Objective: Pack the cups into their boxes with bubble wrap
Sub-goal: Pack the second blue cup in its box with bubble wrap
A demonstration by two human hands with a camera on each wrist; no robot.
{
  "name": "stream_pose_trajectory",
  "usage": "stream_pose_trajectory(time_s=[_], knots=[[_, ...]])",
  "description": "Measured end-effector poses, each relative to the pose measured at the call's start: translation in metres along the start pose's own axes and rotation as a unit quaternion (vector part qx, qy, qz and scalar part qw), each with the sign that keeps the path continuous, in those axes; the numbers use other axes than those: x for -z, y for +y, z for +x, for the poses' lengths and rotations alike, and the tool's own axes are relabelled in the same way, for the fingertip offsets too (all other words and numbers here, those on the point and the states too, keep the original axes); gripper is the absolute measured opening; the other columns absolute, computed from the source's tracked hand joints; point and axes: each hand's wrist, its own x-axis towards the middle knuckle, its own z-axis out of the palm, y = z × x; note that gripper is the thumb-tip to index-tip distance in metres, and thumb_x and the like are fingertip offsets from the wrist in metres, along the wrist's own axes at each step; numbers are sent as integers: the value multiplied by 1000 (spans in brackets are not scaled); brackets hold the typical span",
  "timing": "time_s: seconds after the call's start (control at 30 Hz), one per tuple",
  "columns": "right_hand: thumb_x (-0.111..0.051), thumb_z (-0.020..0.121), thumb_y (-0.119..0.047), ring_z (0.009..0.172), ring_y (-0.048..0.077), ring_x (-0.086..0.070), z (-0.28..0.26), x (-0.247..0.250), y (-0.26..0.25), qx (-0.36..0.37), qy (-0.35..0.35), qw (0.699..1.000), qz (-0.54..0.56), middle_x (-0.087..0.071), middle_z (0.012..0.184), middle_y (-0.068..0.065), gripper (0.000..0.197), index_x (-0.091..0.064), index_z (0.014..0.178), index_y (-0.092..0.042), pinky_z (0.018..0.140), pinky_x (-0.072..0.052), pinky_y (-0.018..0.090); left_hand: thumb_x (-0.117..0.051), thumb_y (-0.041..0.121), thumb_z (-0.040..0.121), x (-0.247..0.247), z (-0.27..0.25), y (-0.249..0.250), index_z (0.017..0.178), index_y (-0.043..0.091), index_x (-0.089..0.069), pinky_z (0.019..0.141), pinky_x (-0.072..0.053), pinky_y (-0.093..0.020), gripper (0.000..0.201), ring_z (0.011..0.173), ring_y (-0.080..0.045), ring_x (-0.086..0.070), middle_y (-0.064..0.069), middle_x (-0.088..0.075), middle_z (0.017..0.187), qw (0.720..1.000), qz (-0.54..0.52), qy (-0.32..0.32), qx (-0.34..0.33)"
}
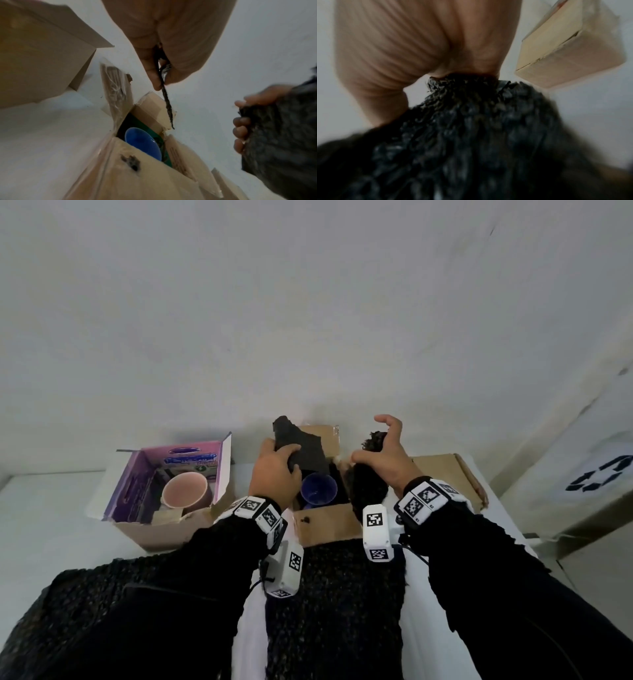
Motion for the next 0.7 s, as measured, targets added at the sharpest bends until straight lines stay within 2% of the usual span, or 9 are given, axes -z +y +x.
stream_pose_trajectory(time_s=[0.1, 0.17, 0.23, 0.3, 0.37, 0.43, 0.5, 0.6, 0.7], knots=[[-64, 48, -36, 113, 34, -49, 29, -7, 7, -34, 7, 999, 11, -45, 124, 14, 77, -34, 117, -51, 100, -43, 51, -56, 10, 84, -13, 14, -9, 126, 16, -59, 83, -47, -35, 43, 101, -31, -55, -12, -48, 122, 998, 34, -50, -1], [-61, 53, -20, 116, 31, -45, 41, -11, 12, -30, 18, 999, -18, -41, 124, 9, 80, -33, 124, -42, 98, -43, 48, -55, 16, 86, -22, 20, -16, 126, 16, -57, 84, -47, -39, 40, 106, -32, -52, -12, -51, 120, 991, 84, -103, -16], [-59, 67, -1, 98, 25, -54, 47, -14, 19, 26, 75, 995, -66, -50, 107, 6, 70, -34, 125, -31, 82, -49, 38, -51, 20, 89, -31, 23, -25, 131, 19, -51, 85, -45, -40, 42, 108, -31, -51, -10, -56, 120, 979, 148, -133, -45], [-56, 73, 5, 77, 20, -58, 48, -20, 28, 107, 168, 976, -88, -58, 85, 2, 56, -40, 118, -24, 67, -45, 29, -50, 22, 88, -39, 24, -32, 133, 22, -47, 86, -41, -38, 45, 108, -29, -50, -5, -59, 119, 962, 220, -142, -71], [-56, 71, 5, 80, 20, -57, 48, -30, 38, 196, 214, 946, -147, -58, 89, 1, 45, -47, 107, -20, 67, -42, 27, -54, 25, 84, -43, 23, -38, 120, 22, -58, 83, -38, -37, 36, 105, -29, -48, -5, -58, 114, 947, 282, -126, -88], [-57, 69, 3, 89, 23, -54, 47, -39, 51, 258, 195, 921, -216, -56, 98, 3, 38, -52, 101, -16, 71, -41, 28, -63, 28, 77, -44, 20, -40, 91, 20, -69, 78, -35, -38, 18, 100, -30, -46, -6, -54, 108, 939, 313, -96, -105], [-59, 70, 2, 88, 24, -54, 47, -47, 61, 279, 133, 907, -284, -54, 100, 3, 36, -51, 100, -18, 71, -45, 31, -65, 30, 74, -47, 18, -45, 77, 18, -71, 78, -31, -38, 13, 99, -29, -46, -5, -55, 107, 926, 341, -76, -143], [-61, 73, -4, 79, 26, -55, 47, -56, 76, 260, 39, 879, -398, -51, 100, 2, 32, -50, 97, -20, 63, -47, 34, -55, 39, 83, -47, 17, -45, 81, 18, -73, 91, -28, -43, 28, 108, -28, -45, -1, -59, 107, 911, 358, -94, -184], [-62, 75, -7, 83, 29, -55, 49, -64, 78, 234, -19, 870, -435, -57, 99, 8, 27, -53, 99, -14, 63, -42, 32, -38, 50, 89, -48, 15, -44, 90, 18, -70, 102, -19, -49, 45, 116, -25, -39, 3, -59, 109, 909, 363, -111, -174]])
